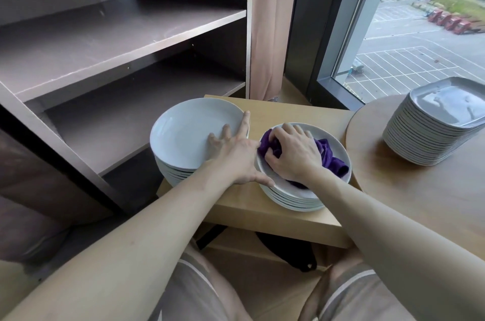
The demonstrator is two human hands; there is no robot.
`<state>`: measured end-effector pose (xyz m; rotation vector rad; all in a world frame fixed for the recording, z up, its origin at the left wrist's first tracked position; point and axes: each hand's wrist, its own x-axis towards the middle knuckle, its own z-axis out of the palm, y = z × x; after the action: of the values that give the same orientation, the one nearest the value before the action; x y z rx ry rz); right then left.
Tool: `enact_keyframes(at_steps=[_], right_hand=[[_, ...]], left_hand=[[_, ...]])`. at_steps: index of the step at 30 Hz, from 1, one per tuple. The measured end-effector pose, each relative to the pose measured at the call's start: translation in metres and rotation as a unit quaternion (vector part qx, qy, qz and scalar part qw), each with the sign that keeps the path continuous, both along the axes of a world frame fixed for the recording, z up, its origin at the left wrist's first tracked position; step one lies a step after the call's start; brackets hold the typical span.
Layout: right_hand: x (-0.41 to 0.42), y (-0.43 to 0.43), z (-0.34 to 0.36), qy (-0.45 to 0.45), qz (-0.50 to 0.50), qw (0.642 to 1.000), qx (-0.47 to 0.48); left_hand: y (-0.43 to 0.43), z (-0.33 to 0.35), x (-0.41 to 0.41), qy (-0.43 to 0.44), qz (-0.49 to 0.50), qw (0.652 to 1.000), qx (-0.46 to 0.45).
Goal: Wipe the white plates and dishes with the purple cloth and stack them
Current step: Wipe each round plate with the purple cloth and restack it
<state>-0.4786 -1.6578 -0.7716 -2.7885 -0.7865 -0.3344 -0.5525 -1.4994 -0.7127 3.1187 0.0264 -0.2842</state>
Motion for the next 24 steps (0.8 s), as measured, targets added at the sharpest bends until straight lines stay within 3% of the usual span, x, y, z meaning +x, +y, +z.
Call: enact_keyframes(at_steps=[4,11,20,24], right_hand=[[0.009,0.007,-0.003,-0.022,-0.116,0.993,0.029],[0.017,-0.015,0.003,0.005,-0.160,0.987,-0.016],[-0.014,-0.053,0.016,0.036,-0.127,0.987,-0.091],[-0.036,-0.055,0.021,0.077,-0.050,0.991,-0.093]], left_hand=[[0.003,-0.003,0.000,0.000,-0.004,1.000,0.016],[-0.001,0.005,-0.004,0.004,0.001,1.000,0.022],[0.000,0.005,-0.006,-0.011,-0.003,1.000,0.013],[0.001,0.002,-0.004,-0.014,-0.004,1.000,0.022]])
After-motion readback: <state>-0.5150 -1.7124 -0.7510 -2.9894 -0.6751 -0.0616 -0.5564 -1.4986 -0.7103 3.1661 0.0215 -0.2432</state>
